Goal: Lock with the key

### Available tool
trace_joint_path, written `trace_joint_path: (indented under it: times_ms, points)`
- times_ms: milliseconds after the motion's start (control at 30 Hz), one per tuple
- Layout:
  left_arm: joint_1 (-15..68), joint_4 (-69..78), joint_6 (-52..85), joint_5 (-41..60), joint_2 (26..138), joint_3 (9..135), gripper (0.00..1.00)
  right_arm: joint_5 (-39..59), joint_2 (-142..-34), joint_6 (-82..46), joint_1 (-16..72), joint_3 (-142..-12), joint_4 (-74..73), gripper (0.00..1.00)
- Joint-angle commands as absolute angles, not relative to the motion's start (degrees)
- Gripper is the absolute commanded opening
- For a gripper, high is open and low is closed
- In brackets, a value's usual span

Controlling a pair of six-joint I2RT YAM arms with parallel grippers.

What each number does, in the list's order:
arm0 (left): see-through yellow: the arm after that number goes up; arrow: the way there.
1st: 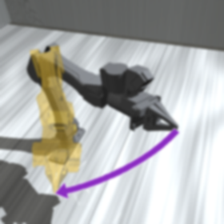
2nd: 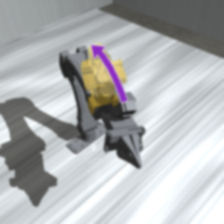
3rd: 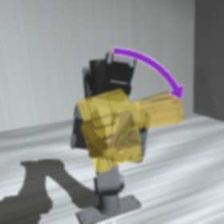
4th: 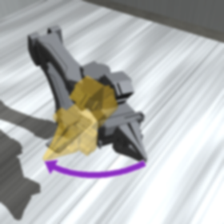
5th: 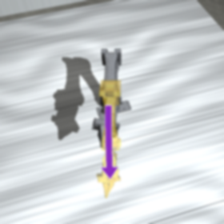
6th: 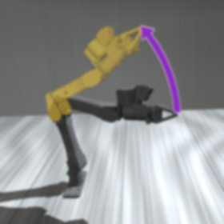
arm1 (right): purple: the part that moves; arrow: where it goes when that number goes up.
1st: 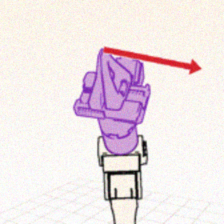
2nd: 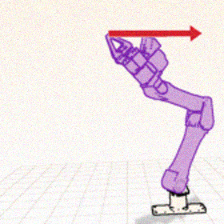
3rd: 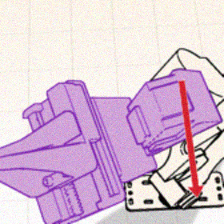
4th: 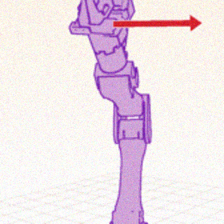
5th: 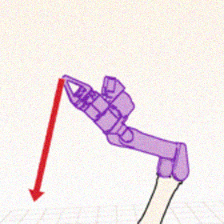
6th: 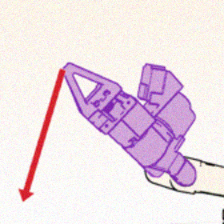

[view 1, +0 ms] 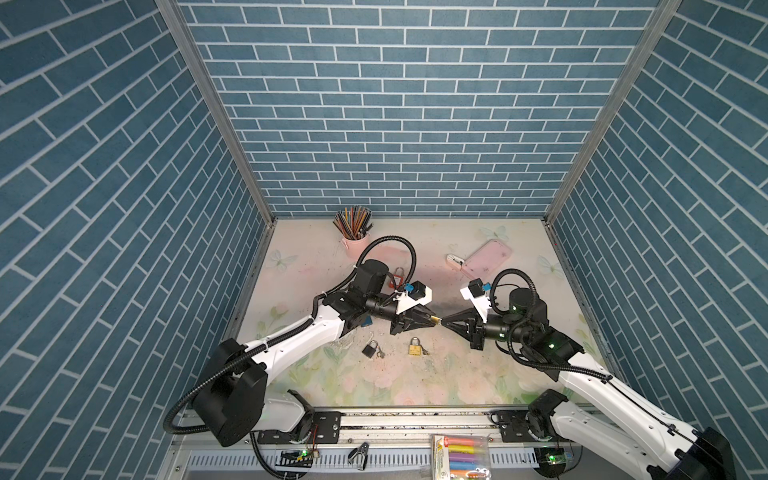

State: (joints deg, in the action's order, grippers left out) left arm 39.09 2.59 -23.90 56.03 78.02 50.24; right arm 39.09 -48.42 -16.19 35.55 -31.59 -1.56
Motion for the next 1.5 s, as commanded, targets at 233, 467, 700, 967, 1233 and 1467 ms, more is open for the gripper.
trace_joint_path:
  times_ms: [233,467,700,967,1233,1467]
  points:
    - [53.86,31.66,-47.96,1.77,67.04,31.37,0.64,34.01,-48.7,-23.15,35.4,-35.8,-1.38,0.0]
    - [60.86,54.77,-57.06,-21.28,71.55,25.97,0.78,36.09,-48.91,-31.61,35.06,-35.66,-2.61,0.0]
    - [62.13,61.05,-60.61,-25.33,72.13,25.09,0.79,36.65,-49.14,-39.06,33.71,-35.94,-3.43,0.0]
    - [63.65,55.37,-64.62,-19.78,72.38,27.08,0.79,36.2,-49.45,-43.1,32.69,-35.74,-4.23,0.0]
    - [65.6,61.76,-70.02,-23.24,78.36,29.06,0.79,36.91,-49.79,-44.5,32.51,-35.51,-4.81,0.0]
    - [65.94,60.35,-66.17,-22.06,79.97,31.18,0.79,37.09,-50.21,-43.65,32.52,-35.96,-5.22,0.0]
